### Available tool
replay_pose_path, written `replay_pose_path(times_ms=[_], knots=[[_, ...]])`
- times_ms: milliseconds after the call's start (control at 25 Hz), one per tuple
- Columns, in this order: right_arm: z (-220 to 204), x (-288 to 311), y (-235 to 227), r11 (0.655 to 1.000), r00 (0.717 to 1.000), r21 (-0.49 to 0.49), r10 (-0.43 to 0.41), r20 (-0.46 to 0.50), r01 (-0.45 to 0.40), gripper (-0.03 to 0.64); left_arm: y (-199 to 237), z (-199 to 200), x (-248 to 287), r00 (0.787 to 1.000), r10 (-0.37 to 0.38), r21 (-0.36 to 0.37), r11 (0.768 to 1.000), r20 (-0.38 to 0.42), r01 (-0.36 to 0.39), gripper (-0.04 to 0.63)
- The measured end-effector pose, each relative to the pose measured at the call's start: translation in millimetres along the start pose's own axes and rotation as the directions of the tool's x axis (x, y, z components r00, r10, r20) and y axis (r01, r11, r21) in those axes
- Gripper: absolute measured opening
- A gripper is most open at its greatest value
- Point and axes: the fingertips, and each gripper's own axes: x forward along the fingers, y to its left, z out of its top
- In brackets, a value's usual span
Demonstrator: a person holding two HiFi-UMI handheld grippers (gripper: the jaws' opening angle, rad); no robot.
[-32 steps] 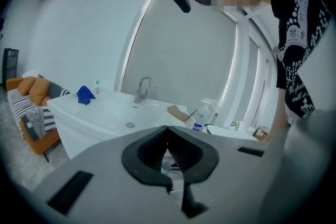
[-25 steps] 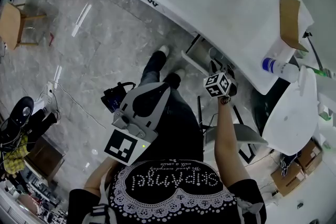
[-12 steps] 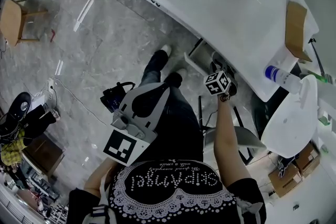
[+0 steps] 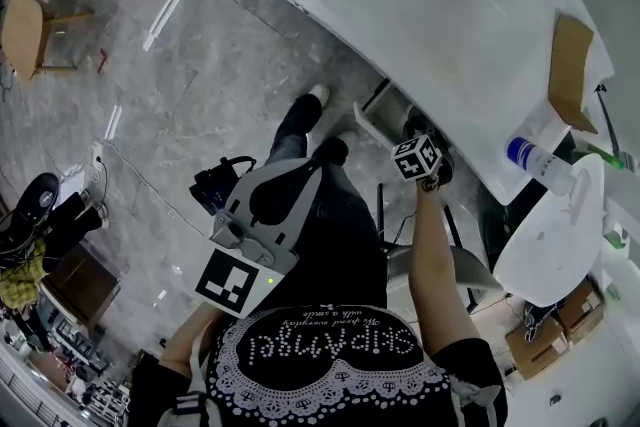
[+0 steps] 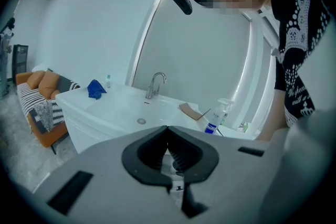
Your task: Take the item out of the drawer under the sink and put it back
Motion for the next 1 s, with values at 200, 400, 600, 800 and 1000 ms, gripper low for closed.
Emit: replay_pose_path(times_ms=[200, 400, 600, 800, 1000], knots=[[1.9, 2.9, -2.6, 1.0, 1.0, 0.0, 0.003, -0.002, -0.003, 0.051, 3.9, 0.7, 3.5, 1.0, 0.009, -0.008, 1.0, -0.008, -0.009, 0.005], [5.6, 0.2, -2.1, 1.0, 1.0, -0.025, 0.001, -0.001, -0.001, 0.025, 6.1, 2.3, 4.3, 1.0, 0.008, -0.009, 1.0, -0.003, -0.008, 0.005], [15.2, -8.3, -1.6, 1.0, 1.0, -0.02, -0.003, 0.016, 0.003, 0.025, 6.0, 6.9, 5.1, 1.0, -0.008, -0.011, 1.0, 0.008, 0.008, 0.005], [18.6, -19.7, 3.0, 1.0, 0.999, 0.003, -0.014, 0.038, 0.014, 0.025, 0.9, 9.0, 5.3, 0.999, -0.028, -0.009, 1.0, 0.021, 0.028, 0.005], [17.5, -33.8, 9.7, 0.999, 0.997, 0.038, -0.033, 0.067, 0.03, 0.025, -5.9, 9.9, 3.2, 0.998, -0.049, 0.001, 0.999, 0.034, 0.049, 0.005]])
